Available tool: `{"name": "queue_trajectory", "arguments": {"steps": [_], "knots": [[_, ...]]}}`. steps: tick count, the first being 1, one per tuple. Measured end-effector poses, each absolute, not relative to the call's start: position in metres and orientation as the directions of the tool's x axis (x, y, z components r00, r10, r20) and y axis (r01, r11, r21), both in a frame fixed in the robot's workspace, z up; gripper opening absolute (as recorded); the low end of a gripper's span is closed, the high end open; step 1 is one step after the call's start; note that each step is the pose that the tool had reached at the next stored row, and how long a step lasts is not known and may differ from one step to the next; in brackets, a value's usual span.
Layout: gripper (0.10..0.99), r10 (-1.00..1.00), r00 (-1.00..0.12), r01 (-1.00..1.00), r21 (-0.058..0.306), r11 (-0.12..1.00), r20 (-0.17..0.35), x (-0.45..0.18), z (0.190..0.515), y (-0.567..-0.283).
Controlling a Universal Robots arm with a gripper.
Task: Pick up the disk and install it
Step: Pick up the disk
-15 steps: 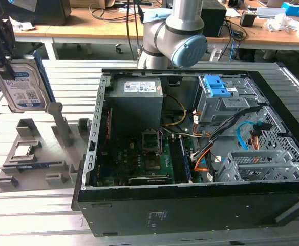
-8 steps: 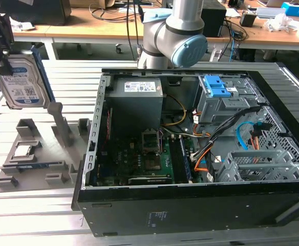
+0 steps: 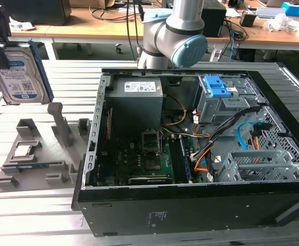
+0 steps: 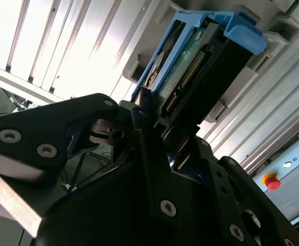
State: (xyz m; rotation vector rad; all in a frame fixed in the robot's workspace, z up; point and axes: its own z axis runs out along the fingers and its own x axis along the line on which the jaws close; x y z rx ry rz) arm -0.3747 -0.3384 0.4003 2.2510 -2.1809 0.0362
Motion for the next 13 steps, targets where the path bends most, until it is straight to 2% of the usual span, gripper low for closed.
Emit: {"name": "queue_trajectory", "arguments": {"steps": [13], "knots": [[0.365, -0.999, 0.031, -0.999, -0.011, -0.032, 0.022, -0.375, 0.422, -0.338]]}}
